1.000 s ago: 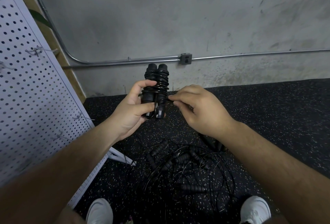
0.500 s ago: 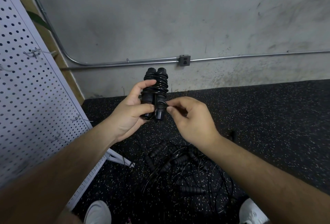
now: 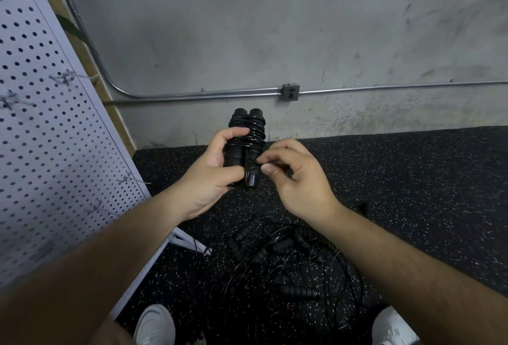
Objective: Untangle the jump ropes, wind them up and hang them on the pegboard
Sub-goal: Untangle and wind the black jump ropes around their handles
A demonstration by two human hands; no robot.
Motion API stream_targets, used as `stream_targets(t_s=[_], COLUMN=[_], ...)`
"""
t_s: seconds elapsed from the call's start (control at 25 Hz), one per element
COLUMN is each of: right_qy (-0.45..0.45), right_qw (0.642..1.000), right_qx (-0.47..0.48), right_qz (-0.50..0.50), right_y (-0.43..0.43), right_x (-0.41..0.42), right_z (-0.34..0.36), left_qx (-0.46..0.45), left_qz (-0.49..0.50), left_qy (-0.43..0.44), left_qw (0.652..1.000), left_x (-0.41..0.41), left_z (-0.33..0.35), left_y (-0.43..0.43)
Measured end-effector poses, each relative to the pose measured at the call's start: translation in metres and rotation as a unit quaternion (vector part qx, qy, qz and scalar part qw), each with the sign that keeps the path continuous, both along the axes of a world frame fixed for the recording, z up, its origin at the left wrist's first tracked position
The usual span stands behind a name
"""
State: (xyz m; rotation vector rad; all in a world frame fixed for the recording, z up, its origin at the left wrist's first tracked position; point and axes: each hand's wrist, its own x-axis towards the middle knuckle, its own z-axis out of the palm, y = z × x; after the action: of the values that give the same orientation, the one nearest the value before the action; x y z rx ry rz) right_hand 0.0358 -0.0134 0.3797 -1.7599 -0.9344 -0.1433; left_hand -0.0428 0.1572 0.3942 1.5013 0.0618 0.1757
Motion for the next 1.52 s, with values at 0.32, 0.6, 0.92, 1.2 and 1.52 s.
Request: stream_targets(t_s=[0.32, 0.6, 0.92, 1.2, 1.52], right_qy=[-0.118, 0.012, -0.042, -0.139, -0.218], right_qw=[0.992, 0.999, 0.997, 0.984, 0.964], right_qx=[-0.05, -0.004, -0.041, -0.101, -0.145], right_qz=[-0.02, -0.033, -0.05, -0.039, -0.045], right_y=[0.004, 0.006, 0.006, 0.002, 0.004], right_x=[-0.009, -0.01, -0.018, -0.006, 0.009], right_z=[0.001, 0.008, 0.013, 0.017, 0.015], left_qx=[0.114, 0.137, 0.077, 0.101, 0.094], left_qz=[0.059, 0.027, -0.016, 0.0, -0.008], left_qy=[0.001, 0.004, -0.012, 0.031, 0.038], left_qw=[0.992, 0.99, 0.997, 0.994, 0.995], left_x=[-0.006, -0.008, -0.003, 0.004, 0.005], left_z=[-0.004, -0.007, 0.003, -0.005, -0.011], left_y=[0.002, -0.006, 0.012, 0.017, 0.008])
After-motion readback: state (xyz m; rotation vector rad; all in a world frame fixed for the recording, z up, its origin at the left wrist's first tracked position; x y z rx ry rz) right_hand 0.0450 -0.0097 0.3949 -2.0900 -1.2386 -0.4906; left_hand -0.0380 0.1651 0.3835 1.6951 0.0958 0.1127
